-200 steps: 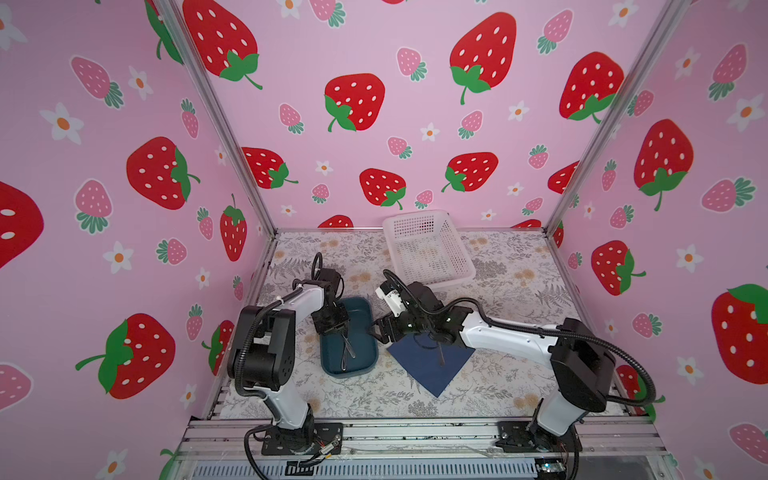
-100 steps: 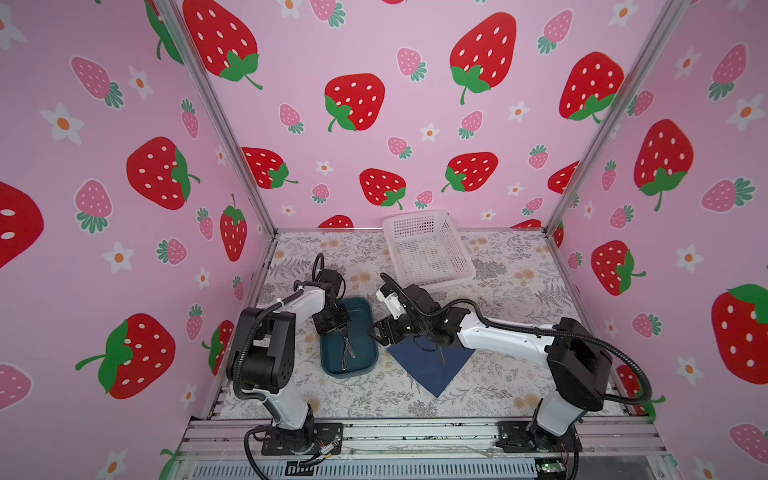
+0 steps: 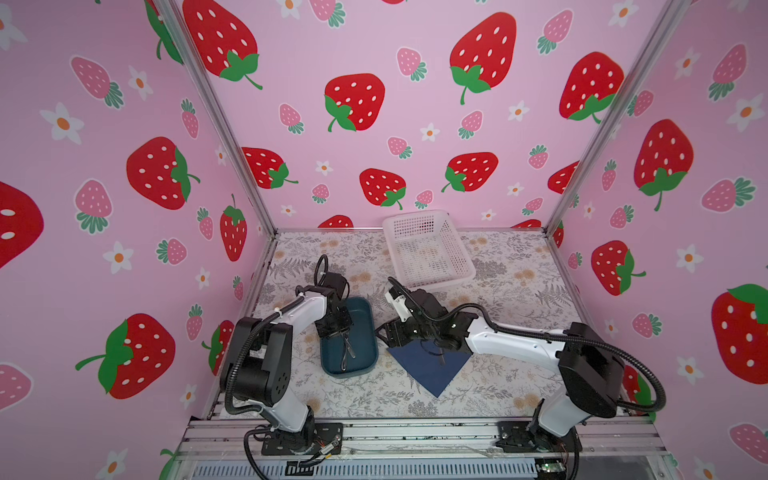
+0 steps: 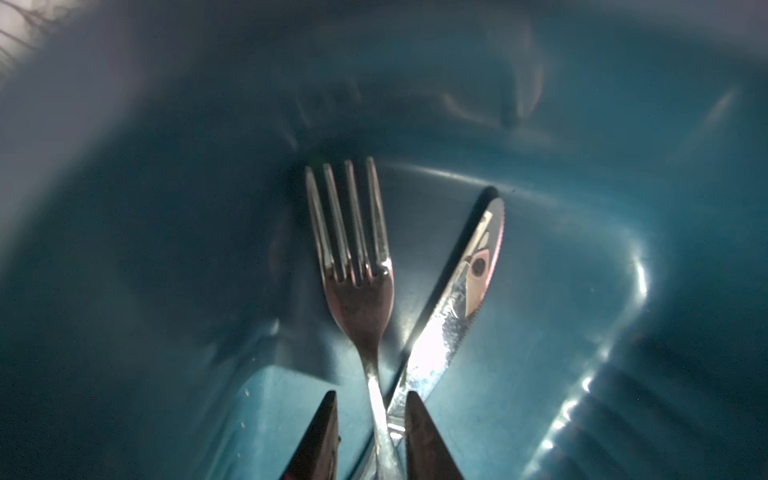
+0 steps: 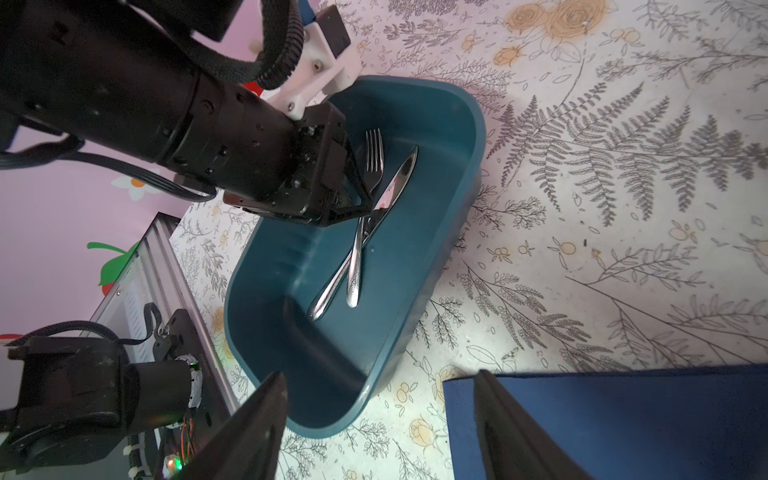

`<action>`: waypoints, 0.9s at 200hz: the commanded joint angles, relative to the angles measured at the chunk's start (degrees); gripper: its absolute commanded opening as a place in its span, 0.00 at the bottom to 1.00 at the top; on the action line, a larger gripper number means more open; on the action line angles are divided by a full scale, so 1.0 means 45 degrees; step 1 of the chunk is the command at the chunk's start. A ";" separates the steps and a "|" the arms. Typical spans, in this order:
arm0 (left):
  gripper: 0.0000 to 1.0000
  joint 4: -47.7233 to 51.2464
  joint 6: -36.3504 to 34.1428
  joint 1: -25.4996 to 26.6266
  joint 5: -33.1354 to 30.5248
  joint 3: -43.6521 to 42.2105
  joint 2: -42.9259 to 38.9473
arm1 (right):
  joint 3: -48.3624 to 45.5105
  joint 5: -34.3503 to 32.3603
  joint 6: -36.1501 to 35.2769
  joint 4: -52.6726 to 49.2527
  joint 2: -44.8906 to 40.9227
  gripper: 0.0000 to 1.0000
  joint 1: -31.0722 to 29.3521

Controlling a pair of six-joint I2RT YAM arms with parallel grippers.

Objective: Place the utensils on the paper napkin and roll it up
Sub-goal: 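Lower the left gripper onto the fork while the right gripper nears the tray, then close the left gripper on the fork and lift it from the tray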

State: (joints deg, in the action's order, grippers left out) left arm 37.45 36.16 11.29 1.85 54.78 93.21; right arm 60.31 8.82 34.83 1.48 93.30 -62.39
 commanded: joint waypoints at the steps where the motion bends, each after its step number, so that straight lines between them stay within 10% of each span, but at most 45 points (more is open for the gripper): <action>1: 0.28 0.0264 0.0149 0.0178 -0.0527 0.0028 0.0127 | -0.0273 -0.0553 0.0190 0.0432 -0.0532 0.73 -0.0042; 180: 0.08 -0.0116 0.0373 0.0626 -0.0872 -0.0875 -0.0532 | -0.0953 -0.0065 0.0794 0.1672 -0.0406 0.73 -0.0042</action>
State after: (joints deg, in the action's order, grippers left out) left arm 34.37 37.56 13.28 -1.13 52.42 93.19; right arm 56.84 8.62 37.71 7.77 92.07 -62.39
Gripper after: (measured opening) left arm 0.089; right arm 0.734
